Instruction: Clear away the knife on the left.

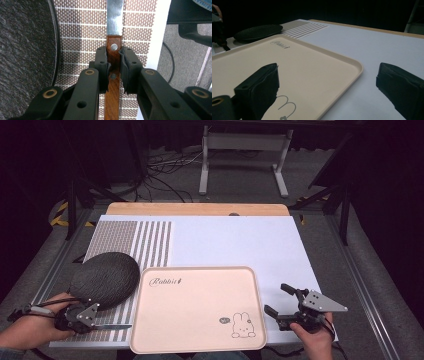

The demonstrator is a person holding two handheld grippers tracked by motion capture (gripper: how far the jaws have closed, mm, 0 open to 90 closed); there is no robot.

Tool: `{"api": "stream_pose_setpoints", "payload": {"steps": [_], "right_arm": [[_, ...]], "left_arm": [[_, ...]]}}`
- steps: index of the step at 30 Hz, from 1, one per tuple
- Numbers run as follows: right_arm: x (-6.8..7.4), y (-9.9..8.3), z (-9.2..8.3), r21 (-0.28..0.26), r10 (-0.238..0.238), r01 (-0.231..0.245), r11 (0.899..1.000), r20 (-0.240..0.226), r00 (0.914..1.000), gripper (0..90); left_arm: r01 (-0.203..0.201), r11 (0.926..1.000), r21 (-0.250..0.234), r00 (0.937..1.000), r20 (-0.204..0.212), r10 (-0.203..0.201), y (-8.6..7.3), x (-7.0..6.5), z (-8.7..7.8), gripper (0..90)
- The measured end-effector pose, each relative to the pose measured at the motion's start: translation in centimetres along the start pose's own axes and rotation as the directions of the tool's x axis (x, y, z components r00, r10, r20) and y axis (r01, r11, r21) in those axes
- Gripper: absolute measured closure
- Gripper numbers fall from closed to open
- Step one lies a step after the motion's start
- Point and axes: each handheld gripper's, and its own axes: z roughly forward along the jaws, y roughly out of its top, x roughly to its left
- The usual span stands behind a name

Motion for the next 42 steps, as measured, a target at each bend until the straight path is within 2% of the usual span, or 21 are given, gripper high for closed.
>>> {"api": "stream_pose_setpoints", "payload": {"steps": [8,10,11,12,15,16,20,21,22,24,25,26,27,29,30,32,33,38,40,41,42], "right_arm": [[0.0,0.0,0.0,0.002,0.0,0.0,1.0,0.0,1.0,5.6],[0.0,0.0,0.0,-0.001,-0.001,0.001,1.0,-0.001,1.0,5.6],[0.0,0.0,0.0,-0.002,-0.001,0.001,1.0,0.0,1.0,5.6],[0.0,0.1,0.0,-0.002,-0.002,0.002,1.0,0.001,1.0,5.6],[0.0,0.1,0.0,-0.005,-0.003,0.003,1.0,0.0,1.0,5.6],[0.0,0.1,0.0,-0.005,-0.003,0.003,1.0,0.0,1.0,5.6],[0.0,0.1,-0.1,0.0,0.001,-0.001,1.0,0.004,1.0,5.8],[0.0,0.1,-0.1,-0.001,0.002,-0.002,1.0,0.003,1.0,5.8],[-0.1,0.1,-0.1,-0.001,0.003,-0.003,1.0,0.004,1.0,5.8],[-0.1,0.0,-0.1,0.003,0.005,-0.005,1.0,0.007,1.0,5.8],[-0.1,0.0,-0.1,0.006,0.007,-0.007,1.0,0.01,0.9999,5.8],[-0.2,0.0,-0.1,0.006,0.008,-0.009,1.0,0.014,0.9999,5.8],[-0.2,0.0,-0.1,0.006,0.009,-0.009,1.0,0.016,0.9998,5.8],[-0.2,0.0,-0.1,0.006,0.007,-0.007,1.0,0.022,0.9997,5.8],[-0.2,-0.1,-0.2,0.003,0.012,-0.012,1.0,0.025,0.9996,5.8],[-0.3,-0.1,-0.2,0.005,0.015,-0.015,1.0,0.029,0.9995,5.7],[-0.4,-0.1,-0.2,0.005,0.016,-0.016,1.0,0.032,0.9994,5.7],[-0.5,-0.2,-0.2,0.009,0.02,-0.021,1.0,0.05,0.9985,5.6],[-0.6,-0.2,-0.3,0.006,0.023,-0.023,1.0,0.055,0.9982,5.6],[-0.6,-0.2,-0.3,0.007,0.025,-0.026,1.0,0.058,0.998,5.6],[-0.7,-0.3,-0.3,0.006,0.029,-0.029,1.0,0.061,0.9977,5.6]], "left_arm": [[0.044,0.9984,-0.035,0.999,-0.002,-0.044,-0.9,-0.1,-1.2,77.9],[0.08,0.9954,-0.053,0.9968,-0.004,-0.08,-1.2,-0.2,-2.1,77.9],[0.128,0.9886,-0.08,0.9917,-0.003,-0.128,-1.2,-0.1,-2.6,77.9],[0.182,0.9772,-0.11,0.9829,0.051,-0.177,-1.3,-0.1,-3.0,77.9],[0.292,0.9382,-0.186,0.955,0.109,-0.276,-1.4,-0.1,-3.9,77.8],[0.292,0.9382,-0.186,0.955,0.109,-0.276,-1.4,-0.1,-3.9,77.8],[0.359,0.9085,-0.213,0.9322,0.128,-0.339,-1.1,0.0,-4.9,77.9],[0.375,0.8999,-0.223,0.9267,0.123,-0.355,-0.9,0.0,-5.1,77.8],[0.4,0.8843,-0.241,0.9158,0.143,-0.375,-0.8,0.1,-5.4,77.9],[0.424,0.8644,-0.27,0.9055,0.148,-0.398,-0.6,0.1,-5.7,77.8],[0.424,0.8644,-0.27,0.9055,0.148,-0.398,-0.6,0.1,-5.7,77.8],[0.459,0.8442,-0.276,0.8879,0.168,-0.428,-0.5,0.2,-5.9,77.8],[0.476,0.8302,-0.29,0.879,0.181,-0.441,-0.4,0.4,-6.1,77.9],[0.497,0.8141,-0.301,0.8678,0.187,-0.461,-0.1,0.5,-6.3,77.8],[0.497,0.8141,-0.301,0.8678,0.187,-0.461,-0.1,0.5,-6.3,77.8],[0.517,0.7984,-0.309,0.8559,0.193,-0.48,0.3,0.5,-6.5,77.8],[0.533,0.7843,-0.318,0.8462,0.202,-0.493,0.6,0.5,-6.7,77.8],[0.541,0.769,-0.34,0.8408,0.205,-0.501,1.6,0.6,-7.2,77.8],[0.554,0.7558,-0.349,0.8322,0.215,-0.511,2.3,0.6,-7.5,77.8],[0.568,0.7465,-0.347,0.823,0.225,-0.522,2.6,0.5,-7.6,77.8],[0.565,0.7436,-0.358,0.825,0.219,-0.521,2.8,0.7,-7.8,77.8]]}}
